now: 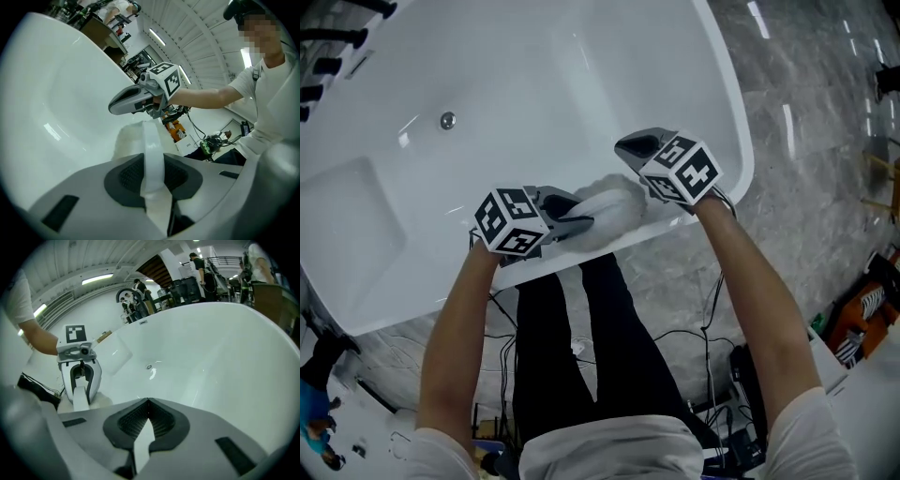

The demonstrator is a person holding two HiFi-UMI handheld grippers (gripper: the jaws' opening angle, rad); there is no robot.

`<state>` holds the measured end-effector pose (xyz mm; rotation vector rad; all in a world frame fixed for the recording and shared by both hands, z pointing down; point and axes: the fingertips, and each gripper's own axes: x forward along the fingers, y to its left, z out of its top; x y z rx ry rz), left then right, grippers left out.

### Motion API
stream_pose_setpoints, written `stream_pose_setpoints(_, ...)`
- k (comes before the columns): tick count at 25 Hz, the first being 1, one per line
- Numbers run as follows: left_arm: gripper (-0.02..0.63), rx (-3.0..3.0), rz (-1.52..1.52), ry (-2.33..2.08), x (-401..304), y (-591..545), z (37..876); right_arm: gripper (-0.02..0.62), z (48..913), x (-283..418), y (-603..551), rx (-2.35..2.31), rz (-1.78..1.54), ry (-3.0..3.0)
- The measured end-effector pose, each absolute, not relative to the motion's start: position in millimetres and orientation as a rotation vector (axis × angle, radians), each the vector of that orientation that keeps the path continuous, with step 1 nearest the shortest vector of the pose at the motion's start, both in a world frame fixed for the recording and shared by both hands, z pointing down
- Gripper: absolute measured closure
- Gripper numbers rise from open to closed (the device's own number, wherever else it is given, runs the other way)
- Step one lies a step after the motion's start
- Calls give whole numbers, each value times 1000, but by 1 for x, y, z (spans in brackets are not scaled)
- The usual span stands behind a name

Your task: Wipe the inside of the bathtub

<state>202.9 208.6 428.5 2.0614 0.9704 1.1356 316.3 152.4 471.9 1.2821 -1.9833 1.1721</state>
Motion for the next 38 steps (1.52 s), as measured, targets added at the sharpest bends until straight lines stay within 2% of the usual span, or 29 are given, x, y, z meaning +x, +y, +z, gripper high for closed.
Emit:
stream_pose_setpoints(15,507,1986,1200,1002,129,166,444,577,467,236,103,1203,1111,-2015)
stream_pose_setpoints(38,506,1935,1276,960,154,149,585,576,555,242,98,1034,1091,-1993)
